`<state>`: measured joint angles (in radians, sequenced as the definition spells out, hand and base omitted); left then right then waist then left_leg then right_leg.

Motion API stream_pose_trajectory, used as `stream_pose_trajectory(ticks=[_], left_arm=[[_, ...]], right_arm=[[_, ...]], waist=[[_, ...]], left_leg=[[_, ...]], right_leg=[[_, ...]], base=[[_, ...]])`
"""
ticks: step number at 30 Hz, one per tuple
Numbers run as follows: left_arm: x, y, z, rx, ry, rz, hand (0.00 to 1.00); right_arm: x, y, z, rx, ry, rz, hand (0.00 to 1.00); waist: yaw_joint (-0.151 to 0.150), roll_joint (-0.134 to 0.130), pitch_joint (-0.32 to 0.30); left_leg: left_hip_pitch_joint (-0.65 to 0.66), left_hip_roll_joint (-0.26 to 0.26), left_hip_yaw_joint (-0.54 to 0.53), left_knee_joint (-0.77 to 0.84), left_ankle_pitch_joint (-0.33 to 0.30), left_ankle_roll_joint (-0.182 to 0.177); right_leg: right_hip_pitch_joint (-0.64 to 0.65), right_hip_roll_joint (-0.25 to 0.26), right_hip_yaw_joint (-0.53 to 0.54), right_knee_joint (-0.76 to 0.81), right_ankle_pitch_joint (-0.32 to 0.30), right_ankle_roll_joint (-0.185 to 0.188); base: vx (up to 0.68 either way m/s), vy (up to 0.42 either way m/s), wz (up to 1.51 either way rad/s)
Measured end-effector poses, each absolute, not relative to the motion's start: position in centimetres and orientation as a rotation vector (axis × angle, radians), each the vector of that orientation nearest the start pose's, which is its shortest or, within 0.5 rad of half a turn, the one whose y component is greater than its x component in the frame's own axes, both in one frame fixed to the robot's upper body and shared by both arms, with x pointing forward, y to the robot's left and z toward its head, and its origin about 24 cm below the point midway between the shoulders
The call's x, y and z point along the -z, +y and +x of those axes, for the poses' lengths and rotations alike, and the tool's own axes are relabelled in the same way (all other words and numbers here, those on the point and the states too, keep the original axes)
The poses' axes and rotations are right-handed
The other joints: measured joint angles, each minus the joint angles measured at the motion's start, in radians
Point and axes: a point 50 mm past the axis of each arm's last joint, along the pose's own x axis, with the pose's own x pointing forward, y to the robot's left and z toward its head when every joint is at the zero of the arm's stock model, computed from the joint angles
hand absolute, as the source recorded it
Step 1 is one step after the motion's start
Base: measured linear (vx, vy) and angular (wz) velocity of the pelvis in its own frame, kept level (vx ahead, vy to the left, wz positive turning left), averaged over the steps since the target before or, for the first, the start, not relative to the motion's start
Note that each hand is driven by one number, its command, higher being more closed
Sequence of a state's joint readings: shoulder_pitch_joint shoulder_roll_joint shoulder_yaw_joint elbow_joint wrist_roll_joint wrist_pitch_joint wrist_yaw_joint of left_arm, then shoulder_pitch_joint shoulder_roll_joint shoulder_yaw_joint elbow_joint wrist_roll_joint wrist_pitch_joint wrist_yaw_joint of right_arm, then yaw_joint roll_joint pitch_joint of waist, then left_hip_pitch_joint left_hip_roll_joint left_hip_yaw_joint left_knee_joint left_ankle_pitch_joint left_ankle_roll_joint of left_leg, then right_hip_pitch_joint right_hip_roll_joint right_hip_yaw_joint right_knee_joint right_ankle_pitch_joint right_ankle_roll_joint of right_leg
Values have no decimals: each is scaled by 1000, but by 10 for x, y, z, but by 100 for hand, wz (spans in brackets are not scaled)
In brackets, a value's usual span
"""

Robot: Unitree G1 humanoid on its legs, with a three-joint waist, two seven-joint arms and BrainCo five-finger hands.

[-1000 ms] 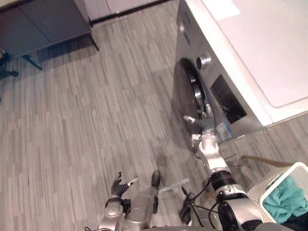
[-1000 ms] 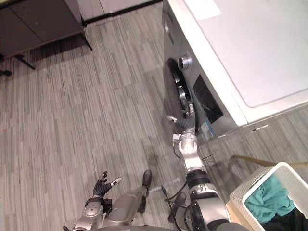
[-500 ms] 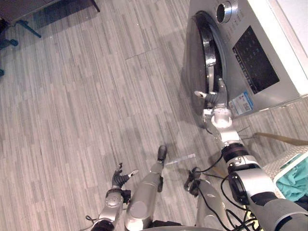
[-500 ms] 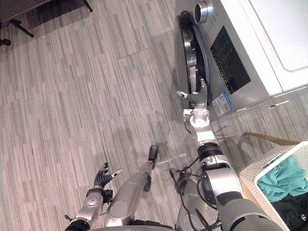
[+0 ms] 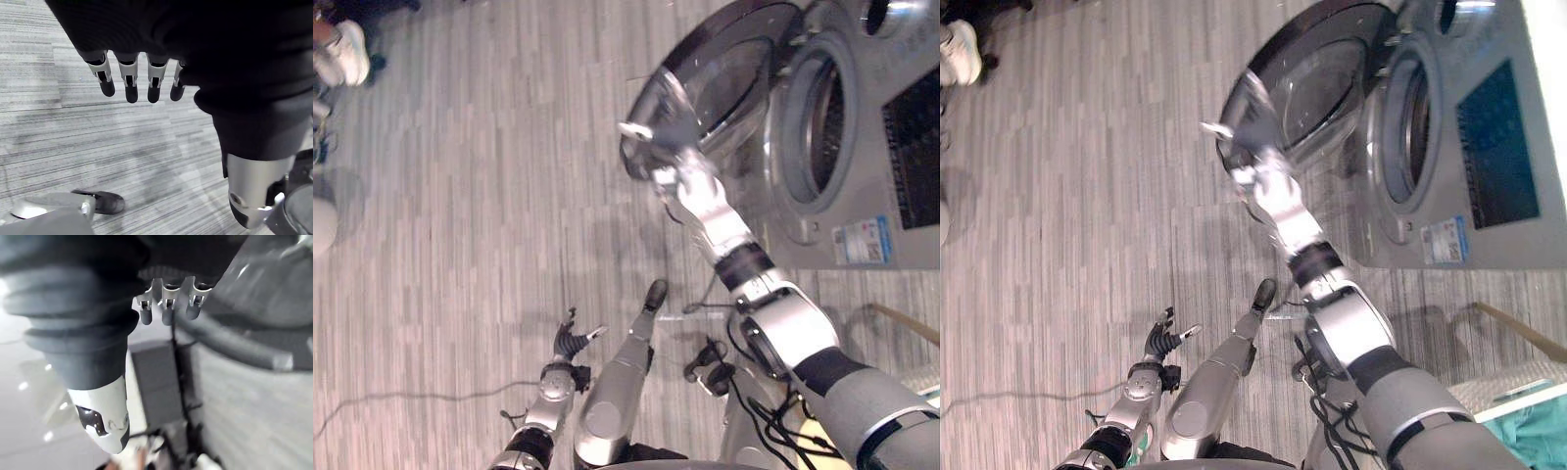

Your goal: Pick up the laundry basket with both hands and put the clothes into the washing machine.

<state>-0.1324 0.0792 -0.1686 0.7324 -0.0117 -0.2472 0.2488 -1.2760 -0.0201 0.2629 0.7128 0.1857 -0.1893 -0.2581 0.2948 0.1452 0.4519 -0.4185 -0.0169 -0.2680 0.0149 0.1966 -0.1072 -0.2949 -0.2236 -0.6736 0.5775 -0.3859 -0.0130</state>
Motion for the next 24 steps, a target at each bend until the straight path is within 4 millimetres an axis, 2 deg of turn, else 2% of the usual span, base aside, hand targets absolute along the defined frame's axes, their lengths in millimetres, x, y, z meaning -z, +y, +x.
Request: stream_pose_trajectory(ticks=[1, 3, 5, 8, 10, 11, 12, 13, 14, 16, 17, 18, 20, 21, 23, 24], left_arm=[[60, 144, 245, -69, 319, 165, 0], [58, 143, 246, -64, 308, 161, 0], [58, 141, 247, -66, 308, 143, 0], [51, 137, 255, -47, 281, 147, 0], [45, 138, 262, -47, 257, 158, 0], [43, 138, 264, -46, 247, 160, 0], [37, 140, 270, -48, 221, 170, 0], [34, 141, 273, -48, 211, 175, 0], [25, 142, 282, -51, 178, 186, 0], [13, 143, 293, -50, 133, 222, 0], [-2, 143, 305, -44, 75, 252, 0], [-5, 144, 307, -44, 64, 258, 0], [-34, 148, 328, -58, -35, 309, 0], [-42, 152, 333, -75, -57, 317, 0], [-70, 174, 350, -157, -123, 353, 0], [-78, 182, 354, -182, -136, 369, 0]], right_arm=[[-321, -7, 366, -263, -745, -17, 0], [-333, -6, 358, -275, -802, 9, 0], [-329, -12, 359, -271, -800, 18, 0], [-314, -33, 364, -239, -790, -43, 0], [-282, -44, 365, -269, -742, -157, 0], [-270, -46, 364, -284, -726, -185, 0], [-244, -53, 361, -314, -680, -243, 0], [-234, -57, 360, -319, -658, -262, 0], [-209, -70, 358, -317, -596, -298, 0], [-181, -89, 354, -293, -525, -330, 0], [-156, -107, 348, -261, -456, -349, 0], [-151, -110, 347, -256, -441, -349, 0], [-116, -129, 332, -215, -340, -314, 0], [-109, -131, 327, -208, -317, -302, 0], [-86, -139, 311, -200, -255, -286, 0], [-82, -140, 307, -196, -244, -288, 0]], waist=[[0, 0, 0], [-2, 0, 0], [-8, -1, 0], [-13, -2, 1], [-39, -12, 6], [-48, -16, 7], [-75, -30, 15], [-91, -35, 18], [-120, -45, 24], [-143, -54, 27], [-173, -61, 26], [-178, -61, 26], [-204, -74, 33], [-211, -81, 32], [-253, -108, 31], [-257, -117, 31]], left_leg=[[-1, -8, -13, 1, 0, 0], [-2, -15, -23, 2, 0, 0], [-3, -18, -13, 2, 0, 0], [-5, -6, 11, 2, 0, 0], [-10, 40, 71, -2, 0, 1], [-10, 49, 91, -5, 1, 2], [-10, 68, 143, -12, 3, 5], [-10, 74, 160, -15, 4, 6], [-10, 89, 204, -23, 8, 12], [-4, 102, 248, -38, 12, 18], [0, 107, 278, -51, 16, 24], [0, 109, 282, -52, 16, 24], [13, 123, 332, -54, 13, 28], [17, 124, 345, -53, 9, 34], [25, 128, 386, -54, 4, 40], [25, 133, 399, -54, 2, 42]], right_leg=[[13, -7, -24, 8, -13, 1], [14, -17, -33, 26, -21, 8], [8, -22, -23, 29, -23, 7], [-5, -6, 8, 10, -9, -1], [-27, 52, 75, -57, 52, -6], [-35, 61, 94, -72, 65, -9], [-61, 83, 151, -99, 95, -11], [-70, 89, 169, -109, 107, -8], [-89, 108, 216, -131, 137, -7], [-104, 122, 253, -155, 162, -6], [-120, 129, 282, -166, 177, -6], [-124, 131, 289, -167, 181, -4], [-132, 148, 335, -189, 209, -4], [-133, 153, 347, -197, 212, -5], [-142, 165, 384, -215, 226, -6], [-147, 170, 394, -221, 233, -7]], base=[[34, -131, 69], [18, -100, 35], [-11, -49, -7], [-55, -21, -34], [-78, 21, -94], [-87, 54, -124], [-94, 60, -108], [-120, 69, -139], [-97, 53, -97], [-84, 37, -92], [-61, 18, -66], [-67, 12, -66], [-65, 3, -65], [-71, 13, -63], [-60, 21, -58], [-53, 14, -64]])
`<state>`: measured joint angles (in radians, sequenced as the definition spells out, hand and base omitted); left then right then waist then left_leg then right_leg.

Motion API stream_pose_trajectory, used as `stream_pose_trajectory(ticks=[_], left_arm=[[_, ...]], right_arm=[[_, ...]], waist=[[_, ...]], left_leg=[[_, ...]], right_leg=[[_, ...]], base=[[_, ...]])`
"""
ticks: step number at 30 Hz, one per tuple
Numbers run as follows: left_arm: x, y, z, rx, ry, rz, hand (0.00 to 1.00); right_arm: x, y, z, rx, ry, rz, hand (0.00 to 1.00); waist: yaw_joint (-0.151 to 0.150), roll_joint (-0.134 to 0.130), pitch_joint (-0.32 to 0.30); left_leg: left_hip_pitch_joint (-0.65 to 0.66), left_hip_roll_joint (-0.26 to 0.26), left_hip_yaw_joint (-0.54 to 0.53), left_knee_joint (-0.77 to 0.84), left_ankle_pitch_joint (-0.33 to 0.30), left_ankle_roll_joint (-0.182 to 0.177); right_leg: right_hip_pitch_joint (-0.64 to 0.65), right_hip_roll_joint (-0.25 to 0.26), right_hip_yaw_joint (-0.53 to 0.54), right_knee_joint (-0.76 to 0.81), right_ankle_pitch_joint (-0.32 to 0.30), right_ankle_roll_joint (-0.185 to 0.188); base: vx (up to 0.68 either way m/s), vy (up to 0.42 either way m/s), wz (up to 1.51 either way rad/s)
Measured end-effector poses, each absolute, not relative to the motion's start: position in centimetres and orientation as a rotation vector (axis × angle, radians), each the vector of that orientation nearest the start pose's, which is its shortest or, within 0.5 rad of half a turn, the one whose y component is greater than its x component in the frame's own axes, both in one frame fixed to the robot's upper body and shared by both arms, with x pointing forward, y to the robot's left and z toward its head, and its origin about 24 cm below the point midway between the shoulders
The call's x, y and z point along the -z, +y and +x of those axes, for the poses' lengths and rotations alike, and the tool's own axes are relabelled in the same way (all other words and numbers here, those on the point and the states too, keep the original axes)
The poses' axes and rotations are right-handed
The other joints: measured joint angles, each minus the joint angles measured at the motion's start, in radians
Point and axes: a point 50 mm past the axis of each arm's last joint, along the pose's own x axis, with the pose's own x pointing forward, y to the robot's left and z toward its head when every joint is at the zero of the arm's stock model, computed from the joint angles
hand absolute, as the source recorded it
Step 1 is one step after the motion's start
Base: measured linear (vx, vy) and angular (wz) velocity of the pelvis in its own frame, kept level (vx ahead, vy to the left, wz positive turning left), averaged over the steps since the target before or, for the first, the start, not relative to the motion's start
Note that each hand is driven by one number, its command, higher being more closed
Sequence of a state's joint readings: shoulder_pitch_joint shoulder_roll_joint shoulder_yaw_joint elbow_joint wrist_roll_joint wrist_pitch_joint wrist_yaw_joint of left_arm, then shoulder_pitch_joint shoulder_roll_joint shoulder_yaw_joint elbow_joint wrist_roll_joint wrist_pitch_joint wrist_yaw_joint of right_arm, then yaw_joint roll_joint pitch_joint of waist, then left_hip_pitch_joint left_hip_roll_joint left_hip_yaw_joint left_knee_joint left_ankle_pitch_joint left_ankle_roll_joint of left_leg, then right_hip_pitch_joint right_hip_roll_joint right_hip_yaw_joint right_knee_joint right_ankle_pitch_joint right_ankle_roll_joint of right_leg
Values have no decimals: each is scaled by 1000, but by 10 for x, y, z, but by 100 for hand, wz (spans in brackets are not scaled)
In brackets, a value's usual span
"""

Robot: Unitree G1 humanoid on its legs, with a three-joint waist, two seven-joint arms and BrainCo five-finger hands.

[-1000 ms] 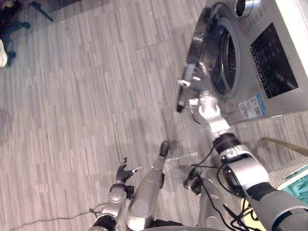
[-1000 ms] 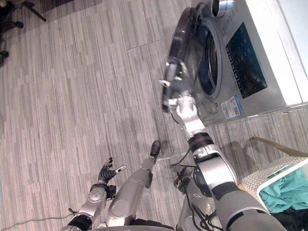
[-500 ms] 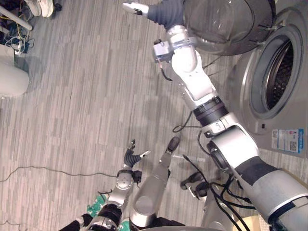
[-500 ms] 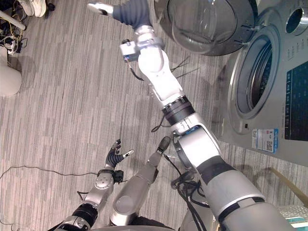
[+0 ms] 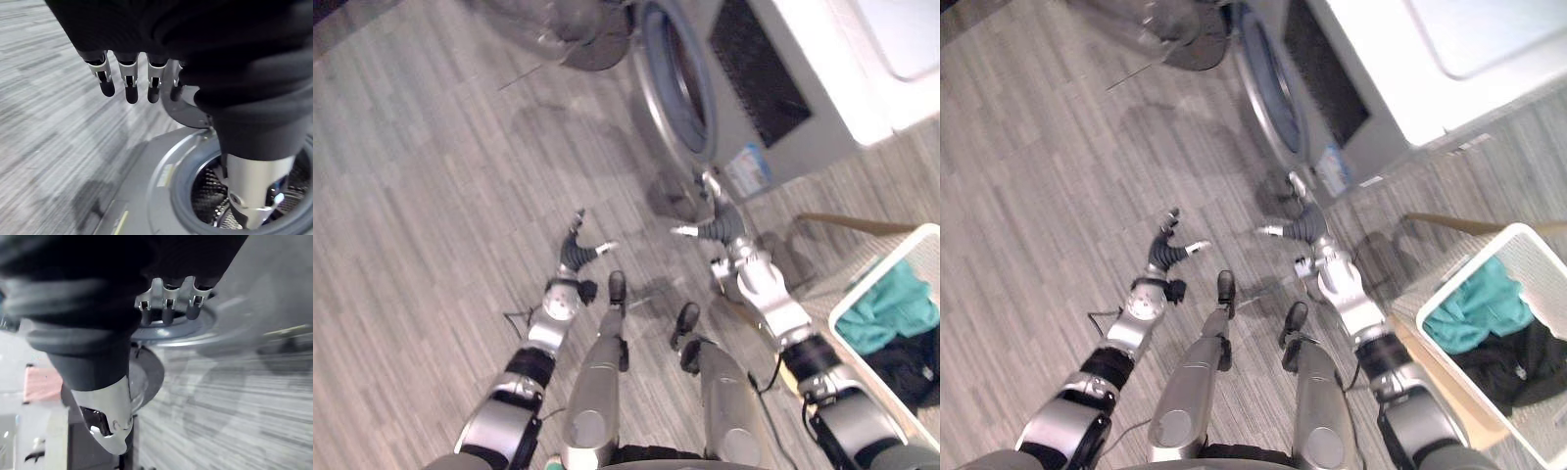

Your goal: Pick up the laundry basket with both hands and put the clothes into the washing machine.

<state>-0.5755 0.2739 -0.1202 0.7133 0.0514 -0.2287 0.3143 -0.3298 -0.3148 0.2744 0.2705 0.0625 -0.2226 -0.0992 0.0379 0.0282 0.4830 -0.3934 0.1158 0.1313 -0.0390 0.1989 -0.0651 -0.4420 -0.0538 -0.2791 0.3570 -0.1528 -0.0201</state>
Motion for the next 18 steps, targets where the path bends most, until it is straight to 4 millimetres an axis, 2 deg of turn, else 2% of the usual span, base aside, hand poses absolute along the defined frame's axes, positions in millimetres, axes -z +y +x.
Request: stream_pose_trajectory(ticks=[4, 5, 9, 10, 13, 15, 18], left_arm=[[-132, 240, 377, -361, -182, 524, 0], [-147, 257, 379, -414, -188, 564, 0], [-186, 300, 378, -570, -199, 604, 0], [-196, 311, 376, -612, -202, 600, 0], [-215, 329, 371, -674, -213, 611, 0], [-229, 340, 366, -729, -240, 554, 0], [-241, 343, 362, -753, -289, 516, 0]], right_arm=[[-56, -164, 287, -92, -161, -262, 0], [-51, -168, 284, -60, -144, -239, 0], [-45, -174, 278, -16, -127, -198, 0], [-47, -174, 278, -1, -142, -173, 0], [-59, -180, 276, 54, -203, -99, 0], [-77, -186, 267, 137, -290, -24, 0], [-98, -190, 251, 185, -410, 11, 0]], waist=[[-54, -49, 0], [-75, -63, 1], [-103, -97, 2], [-109, -103, 1], [-111, -111, 2], [-105, -119, 6], [-94, -130, 12]], left_leg=[[-3, 15, 61, -2, -5, 8], [-3, 15, 69, -1, -8, 11], [-13, 23, 100, 4, -14, 20], [-22, 24, 110, 4, -15, 22], [-60, 30, 122, 17, -20, 28], [-101, 44, 133, 55, -36, 35], [-146, 63, 136, 138, -80, 33]], right_leg=[[-16, 22, 46, -46, 43, 4], [-17, 24, 57, -49, 52, 9], [-21, 36, 90, -99, 90, 13], [-28, 40, 97, -114, 103, 15], [-54, 44, 115, -142, 130, 18], [-65, 51, 119, -176, 158, 19], [-68, 56, 119, -187, 166, 23]], base=[[-34, 17, -46], [-8, 29, -26], [-3, 21, -31], [-13, 32, -22], [-17, 34, -20], [13, 20, -13], [4, 10, -5]])
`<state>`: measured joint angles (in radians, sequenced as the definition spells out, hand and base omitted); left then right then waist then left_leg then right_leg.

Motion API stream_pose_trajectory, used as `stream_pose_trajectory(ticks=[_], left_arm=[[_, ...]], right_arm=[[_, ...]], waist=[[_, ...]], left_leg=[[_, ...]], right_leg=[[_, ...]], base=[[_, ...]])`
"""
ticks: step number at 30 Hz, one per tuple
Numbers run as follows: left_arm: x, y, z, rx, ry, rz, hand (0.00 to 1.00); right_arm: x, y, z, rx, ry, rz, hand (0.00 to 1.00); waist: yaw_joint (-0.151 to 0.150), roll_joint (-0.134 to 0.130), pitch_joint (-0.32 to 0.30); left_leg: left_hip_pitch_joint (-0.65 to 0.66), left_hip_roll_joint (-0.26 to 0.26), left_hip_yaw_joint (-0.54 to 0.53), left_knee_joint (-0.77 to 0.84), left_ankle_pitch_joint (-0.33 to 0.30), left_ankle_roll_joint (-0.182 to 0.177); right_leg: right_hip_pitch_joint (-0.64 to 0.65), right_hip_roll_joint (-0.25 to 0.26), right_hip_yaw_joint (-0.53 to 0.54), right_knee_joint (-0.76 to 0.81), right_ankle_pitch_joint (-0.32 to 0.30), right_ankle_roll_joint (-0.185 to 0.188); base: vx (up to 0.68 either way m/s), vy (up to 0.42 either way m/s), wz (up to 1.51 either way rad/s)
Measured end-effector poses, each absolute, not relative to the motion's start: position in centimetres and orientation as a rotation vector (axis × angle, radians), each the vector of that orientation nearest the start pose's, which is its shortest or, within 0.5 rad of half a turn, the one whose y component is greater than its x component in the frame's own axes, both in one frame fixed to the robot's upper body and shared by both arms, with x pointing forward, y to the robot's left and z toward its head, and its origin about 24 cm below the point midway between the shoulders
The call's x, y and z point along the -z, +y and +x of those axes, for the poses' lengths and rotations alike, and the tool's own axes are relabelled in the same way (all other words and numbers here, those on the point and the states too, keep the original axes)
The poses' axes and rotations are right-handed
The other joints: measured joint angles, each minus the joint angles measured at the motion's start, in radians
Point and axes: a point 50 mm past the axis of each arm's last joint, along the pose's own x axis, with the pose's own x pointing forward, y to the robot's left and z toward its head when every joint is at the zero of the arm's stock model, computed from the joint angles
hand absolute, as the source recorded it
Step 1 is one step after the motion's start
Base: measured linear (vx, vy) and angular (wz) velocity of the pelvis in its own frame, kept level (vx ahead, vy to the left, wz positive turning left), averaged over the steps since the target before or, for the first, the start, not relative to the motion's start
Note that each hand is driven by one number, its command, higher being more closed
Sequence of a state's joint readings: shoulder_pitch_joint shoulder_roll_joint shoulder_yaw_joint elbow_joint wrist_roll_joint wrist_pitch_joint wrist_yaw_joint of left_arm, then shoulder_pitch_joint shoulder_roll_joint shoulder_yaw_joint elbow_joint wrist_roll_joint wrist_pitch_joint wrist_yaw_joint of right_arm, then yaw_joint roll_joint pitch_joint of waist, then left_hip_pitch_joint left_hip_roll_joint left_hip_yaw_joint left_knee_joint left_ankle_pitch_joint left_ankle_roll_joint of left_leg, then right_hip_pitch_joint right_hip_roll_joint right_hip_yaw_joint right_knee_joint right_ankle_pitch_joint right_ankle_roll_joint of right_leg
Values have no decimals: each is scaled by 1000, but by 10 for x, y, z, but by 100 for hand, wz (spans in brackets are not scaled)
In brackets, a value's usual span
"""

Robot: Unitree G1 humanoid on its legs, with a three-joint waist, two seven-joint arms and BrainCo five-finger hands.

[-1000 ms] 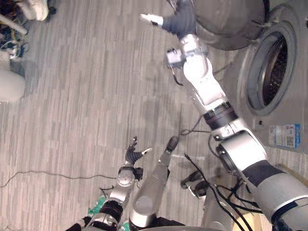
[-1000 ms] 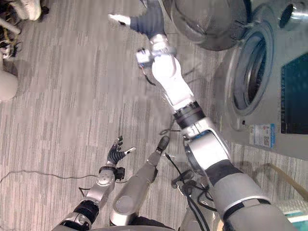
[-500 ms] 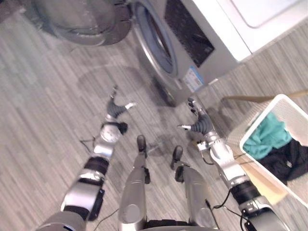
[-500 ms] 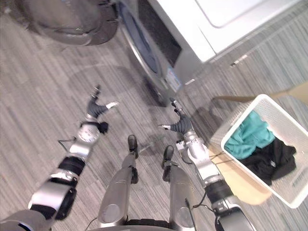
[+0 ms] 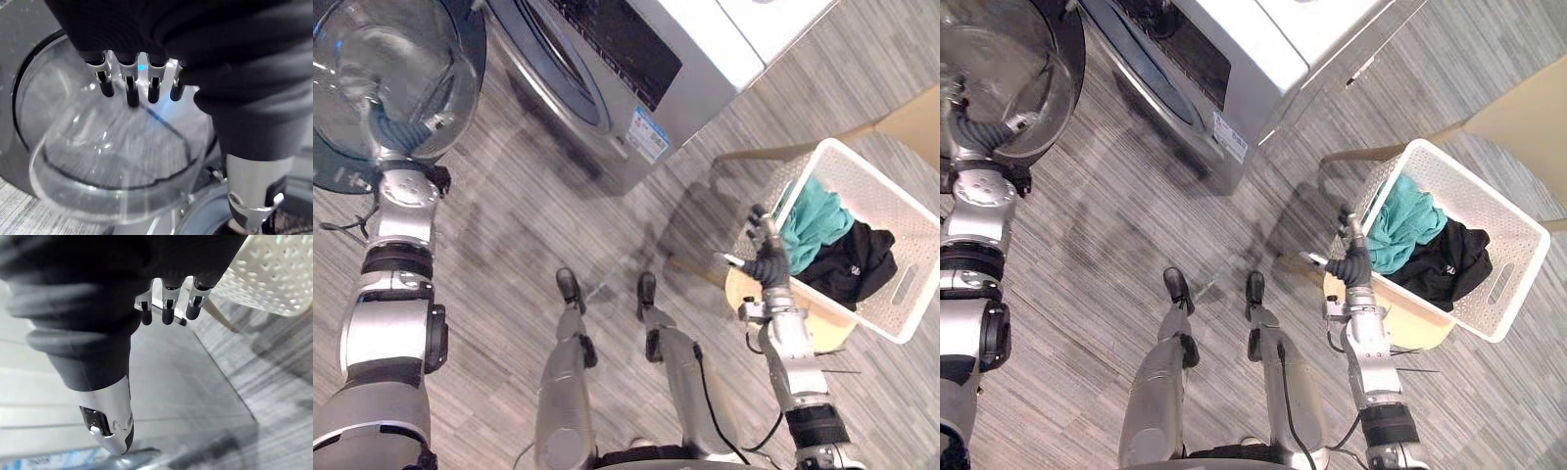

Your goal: Pick up the laundry basket with both hands and put the clothes into the washing machine.

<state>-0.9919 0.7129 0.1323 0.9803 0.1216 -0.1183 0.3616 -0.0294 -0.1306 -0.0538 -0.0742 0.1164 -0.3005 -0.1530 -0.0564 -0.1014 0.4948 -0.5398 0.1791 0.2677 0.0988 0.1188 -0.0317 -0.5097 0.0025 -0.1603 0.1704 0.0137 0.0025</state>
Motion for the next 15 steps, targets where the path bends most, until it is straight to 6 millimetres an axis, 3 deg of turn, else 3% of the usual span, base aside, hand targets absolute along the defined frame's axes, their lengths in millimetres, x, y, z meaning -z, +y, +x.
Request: stream_pose_trajectory(ticks=[3, 6, 11, 15], left_arm=[[-250, 347, 357, -775, -333, 456, 0], [-242, 351, 352, -799, -333, 386, 0], [-208, 370, 338, -855, -218, 358, 0], [-176, 357, 339, -811, -157, 364, 0]], right_arm=[[-117, -191, 236, 214, -512, 30, 0], [-126, -191, 223, 224, -568, 52, 0], [-128, -191, 212, 235, -586, 61, 0], [-126, -191, 211, 238, -577, 61, 0]], waist=[[12, -6, 3], [19, -6, 3], [45, -5, 3], [60, -5, 4]], left_leg=[[-37, 21, 7, 83, -44, 2], [-65, 39, 6, 137, -74, 0], [-85, 56, 7, 188, -102, -1], [-63, 62, 23, 196, -104, -1]], right_leg=[[0, 6, -2, -1, 2, -1], [0, 14, -8, -1, 3, 0], [7, 17, -27, 0, 3, 0], [35, 13, -49, 10, -1, 0]], base=[[-2, -1, -11], [0, 0, 0], [24, -3, 2], [36, -2, 13]])
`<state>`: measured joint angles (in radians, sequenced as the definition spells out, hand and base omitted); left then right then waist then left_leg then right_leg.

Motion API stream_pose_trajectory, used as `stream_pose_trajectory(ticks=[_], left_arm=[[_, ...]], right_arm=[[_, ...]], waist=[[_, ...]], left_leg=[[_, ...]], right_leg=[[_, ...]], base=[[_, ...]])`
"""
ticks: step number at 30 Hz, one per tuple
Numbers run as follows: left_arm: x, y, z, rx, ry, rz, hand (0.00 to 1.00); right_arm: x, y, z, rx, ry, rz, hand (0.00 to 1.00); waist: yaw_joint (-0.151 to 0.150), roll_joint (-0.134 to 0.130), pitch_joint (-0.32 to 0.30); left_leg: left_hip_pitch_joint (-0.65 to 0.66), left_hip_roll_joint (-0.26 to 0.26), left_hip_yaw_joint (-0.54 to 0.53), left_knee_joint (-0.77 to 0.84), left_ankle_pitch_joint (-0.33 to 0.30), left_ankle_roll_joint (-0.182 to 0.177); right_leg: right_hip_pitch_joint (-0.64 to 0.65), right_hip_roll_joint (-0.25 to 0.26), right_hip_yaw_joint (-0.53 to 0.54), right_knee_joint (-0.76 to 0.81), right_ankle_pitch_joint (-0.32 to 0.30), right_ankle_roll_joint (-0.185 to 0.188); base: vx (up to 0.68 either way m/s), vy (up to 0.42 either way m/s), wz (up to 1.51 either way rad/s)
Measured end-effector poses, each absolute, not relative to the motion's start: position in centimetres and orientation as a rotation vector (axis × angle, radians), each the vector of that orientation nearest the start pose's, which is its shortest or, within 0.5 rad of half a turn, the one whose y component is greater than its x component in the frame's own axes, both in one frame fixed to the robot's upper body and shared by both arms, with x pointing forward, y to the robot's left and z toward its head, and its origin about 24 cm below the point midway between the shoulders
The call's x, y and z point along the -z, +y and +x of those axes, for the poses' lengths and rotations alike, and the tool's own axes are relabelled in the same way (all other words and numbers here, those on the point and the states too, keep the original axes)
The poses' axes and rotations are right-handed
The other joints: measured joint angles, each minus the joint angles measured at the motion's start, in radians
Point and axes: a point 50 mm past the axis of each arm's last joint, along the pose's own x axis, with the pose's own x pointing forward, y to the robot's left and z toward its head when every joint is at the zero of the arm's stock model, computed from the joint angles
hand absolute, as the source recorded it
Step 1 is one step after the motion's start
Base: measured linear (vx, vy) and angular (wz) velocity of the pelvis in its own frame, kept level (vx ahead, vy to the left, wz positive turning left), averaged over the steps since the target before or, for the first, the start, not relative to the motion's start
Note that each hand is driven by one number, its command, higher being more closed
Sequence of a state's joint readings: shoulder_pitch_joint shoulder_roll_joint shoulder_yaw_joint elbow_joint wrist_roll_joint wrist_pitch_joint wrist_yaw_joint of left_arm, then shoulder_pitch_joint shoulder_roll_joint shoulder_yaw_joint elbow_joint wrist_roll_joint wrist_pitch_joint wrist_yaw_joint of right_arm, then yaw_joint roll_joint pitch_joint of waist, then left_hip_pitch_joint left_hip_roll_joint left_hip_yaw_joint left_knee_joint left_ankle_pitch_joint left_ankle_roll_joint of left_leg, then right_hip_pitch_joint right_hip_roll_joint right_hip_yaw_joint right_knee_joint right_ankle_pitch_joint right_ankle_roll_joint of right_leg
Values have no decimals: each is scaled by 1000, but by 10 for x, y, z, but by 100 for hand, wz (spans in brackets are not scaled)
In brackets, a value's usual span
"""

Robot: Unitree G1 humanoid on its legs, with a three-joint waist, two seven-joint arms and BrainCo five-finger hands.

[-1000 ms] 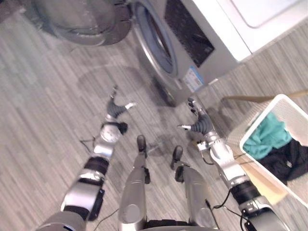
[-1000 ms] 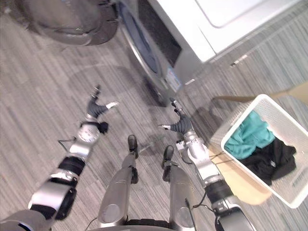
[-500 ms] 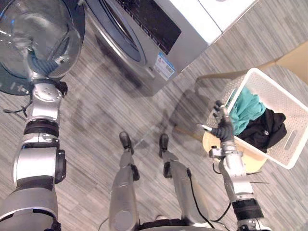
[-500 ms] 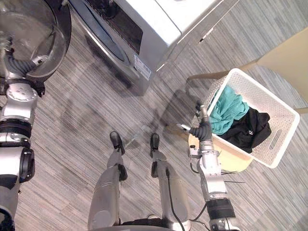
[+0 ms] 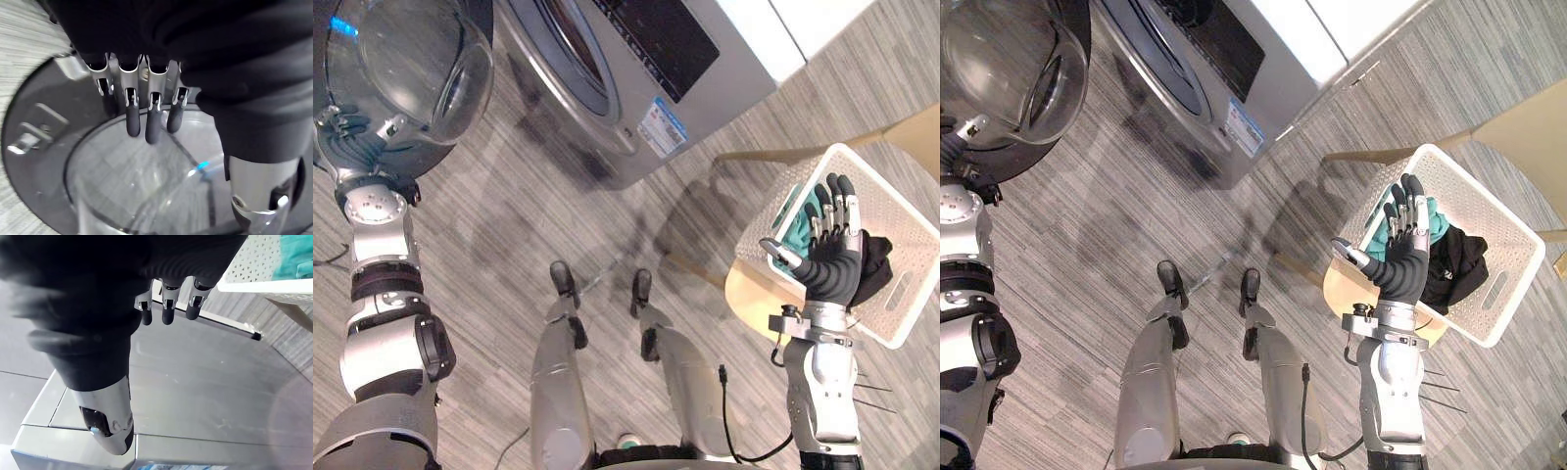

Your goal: Pick up the laundry basket with both hands and put the clothes into the washing machine.

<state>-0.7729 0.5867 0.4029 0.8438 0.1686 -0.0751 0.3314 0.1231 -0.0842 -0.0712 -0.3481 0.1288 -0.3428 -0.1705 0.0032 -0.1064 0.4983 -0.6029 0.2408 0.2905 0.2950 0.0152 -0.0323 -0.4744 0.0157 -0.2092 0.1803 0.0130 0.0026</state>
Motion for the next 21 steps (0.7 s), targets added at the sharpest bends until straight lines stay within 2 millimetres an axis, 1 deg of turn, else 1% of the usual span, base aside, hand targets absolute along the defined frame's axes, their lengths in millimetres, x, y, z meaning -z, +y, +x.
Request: stream_pose_trajectory(ticks=[1, 2, 3, 4, 6, 7, 8, 9, 10, 11, 12, 13, 14, 15, 16, 17, 18, 19, 20, 21], left_arm=[[-170, 354, 339, -801, -147, 363, 0], [-159, 347, 338, -780, -134, 366, 0], [-136, 331, 335, -728, -106, 383, 0], [-125, 325, 332, -702, -92, 398, 0], [-75, 290, 317, -550, -20, 457, 0], [-61, 281, 311, -516, 5, 455, 0], [-31, 263, 296, -453, 72, 432, 0], [-17, 254, 289, -427, 112, 420, 0], [11, 237, 271, -377, 198, 395, 0], [34, 224, 253, -320, 278, 380, 0], [46, 217, 241, -286, 322, 372, 0], [63, 209, 223, -253, 391, 356, 0], [77, 205, 208, -228, 455, 349, 0], [83, 203, 201, -223, 481, 348, 0], [95, 201, 187, -211, 541, 341, 0], [101, 200, 179, -203, 580, 337, 0], [103, 201, 178, -201, 590, 337, 0], [108, 200, 173, -198, 618, 336, 0], [109, 198, 172, -196, 626, 332, 0], [112, 199, 168, -196, 646, 335, 0]], right_arm=[[-126, -191, 210, 238, -577, 60, 0], [-126, -191, 211, 239, -576, 57, 0], [-125, -191, 211, 243, -569, 47, 0], [-123, -192, 212, 244, -560, 38, 0], [-110, -193, 216, 262, -501, 5, 0], [-105, -194, 217, 273, -479, -6, 0], [-93, -197, 220, 291, -421, -28, 0], [-86, -199, 221, 302, -386, -37, 0], [-75, -200, 224, 308, -324, -60, 0], [-68, -201, 225, 309, -289, -76, 0], [-66, -201, 225, 309, -277, -88, 0], [-64, -201, 226, 307, -262, -109, 0], [-61, -201, 227, 304, -243, -137, 0], [-60, -201, 227, 302, -237, -148, 0], [-59, -201, 227, 301, -229, -166, 0], [-59, -201, 228, 299, -227, -180, 0], [-58, -201, 228, 300, -224, -186, 0], [-51, -202, 229, 295, -192, -200, 0], [-48, -201, 231, 290, -180, -206, 0], [-40, -199, 231, 281, -143, -217, 0]], waist=[[5, 0, 0], [13, 0, 0], [12, 0, 0], [13, 1, -1], [11, 5, -5], [9, 11, -14], [5, 25, -44], [3, 31, -56], [2, 45, -79], [-3, 59, -93], [-10, 69, -100], [-21, 84, -116], [-24, 90, -134], [-25, 93, -143], [-36, 98, -159], [-45, 98, -171], [-51, 94, -173], [-50, 95, -180], [-47, 94, -185], [-46, 92, -203]], left_leg=[[8, 0, 5, -2, 0, 0], [22, -1, 14, -4, 0, 0], [59, -13, 19, -16, 0, 0], [76, -16, 23, -22, -3, -4], [154, -35, 42, -51, -5, -5], [164, -38, 45, -54, -7, -6], [174, -42, 51, -55, -13, -6], [188, -44, 62, -57, -17, -6], [221, -50, 80, -69, -32, -8], [258, -53, 103, -75, -38, -5], [279, -52, 120, -70, -47, -1], [314, -50, 153, -61, -67, 0], [345, -42, 198, -44, -91, 1], [359, -35, 216, -36, -104, 0], [388, -19, 261, -22, -126, 1], [421, 4, 316, -15, -149, -1], [445, 6, 348, -16, -155, 0], [501, 30, 422, -20, -175, -14], [521, 39, 451, -17, -183, -23], [556, 57, 502, -9, -197, -40]], right_leg=[[3, -2, 0, 6, -3, 0], [8, -6, 0, 17, -10, -4], [29, -21, -4, 37, -37, -8], [38, -24, 0, 45, -45, -8], [75, -39, 21, 81, -76, -6], [80, -41, 24, 84, -82, -4], [84, -43, 34, 86, -87, 0], [89, -44, 45, 85, -89, 2], [103, -46, 70, 85, -95, 6], [124, -47, 95, 82, -96, 9], [139, -46, 111, 78, -96, 10], [159, -40, 148, 72, -92, 15], [166, -24, 200, 61, -81, 26], [177, -17, 219, 57, -75, 28], [191, -11, 252, 33, -58, 41], [200, -28, 197, 2, -76, 27], [207, -48, 128, 0, -82, 11], [239, -112, -76, 5, -97, -22], [250, -135, -151, 10, -99, -28], [276, -173, -286, 17, -92, -40]], base=[[26, -1, 4], [23, -12, 3], [0, 0, 0], [0, 0, 0], [-6, -13, -7], [9, -20, -10], [36, -16, -14], [67, 0, -32], [88, 11, -49], [92, 22, -57], [91, 33, -69], [87, 69, -98], [75, 75, -113], [71, 86, -136], [53, 57, -134], [59, 64, -134], [52, 63, -153], [50, 61, -133], [79, 45, -159], [126, -11, -122]])
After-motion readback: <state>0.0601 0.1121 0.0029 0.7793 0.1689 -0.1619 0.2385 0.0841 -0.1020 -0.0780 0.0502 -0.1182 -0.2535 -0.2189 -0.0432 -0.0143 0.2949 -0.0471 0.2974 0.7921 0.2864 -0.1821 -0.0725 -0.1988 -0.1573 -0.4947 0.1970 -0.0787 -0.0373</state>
